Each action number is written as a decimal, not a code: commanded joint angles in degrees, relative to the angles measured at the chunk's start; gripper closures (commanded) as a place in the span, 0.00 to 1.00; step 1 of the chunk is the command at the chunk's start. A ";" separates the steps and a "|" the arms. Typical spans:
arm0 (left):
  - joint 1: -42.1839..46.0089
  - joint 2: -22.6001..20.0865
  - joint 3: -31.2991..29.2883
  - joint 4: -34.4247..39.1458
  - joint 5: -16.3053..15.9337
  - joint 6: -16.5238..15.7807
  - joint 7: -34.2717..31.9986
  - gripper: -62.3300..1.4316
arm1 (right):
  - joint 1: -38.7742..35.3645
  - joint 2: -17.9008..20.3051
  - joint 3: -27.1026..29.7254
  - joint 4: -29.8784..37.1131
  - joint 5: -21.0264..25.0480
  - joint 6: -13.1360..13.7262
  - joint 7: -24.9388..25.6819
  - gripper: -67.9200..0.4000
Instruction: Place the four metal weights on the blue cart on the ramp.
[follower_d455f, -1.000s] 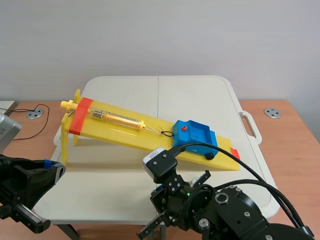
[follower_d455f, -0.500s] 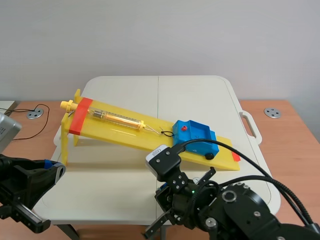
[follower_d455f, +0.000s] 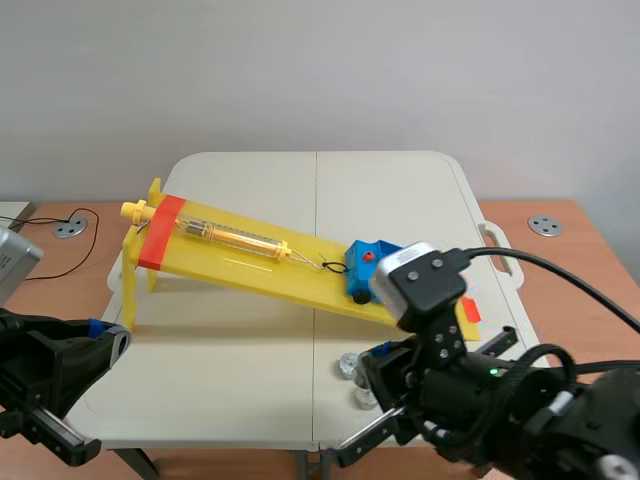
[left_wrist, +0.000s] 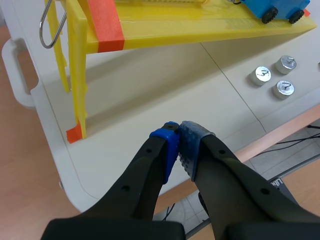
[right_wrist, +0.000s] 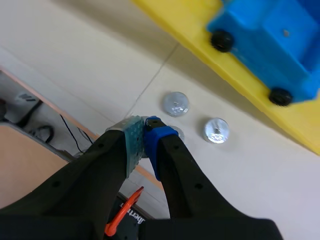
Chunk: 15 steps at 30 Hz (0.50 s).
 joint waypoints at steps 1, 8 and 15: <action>-0.96 0.44 -0.37 2.89 -4.46 -1.03 -5.90 0.92 | 1.49 0.92 4.70 7.63 6.82 -0.81 4.17 0.99; -0.98 0.44 -0.37 2.89 -4.46 -1.03 -5.90 0.92 | 1.75 -0.96 16.15 11.39 12.76 -0.83 2.91 0.99; -0.98 0.44 -0.37 2.89 -4.46 -1.03 -5.90 0.92 | 8.20 -6.01 19.43 7.13 14.05 -0.31 2.89 0.99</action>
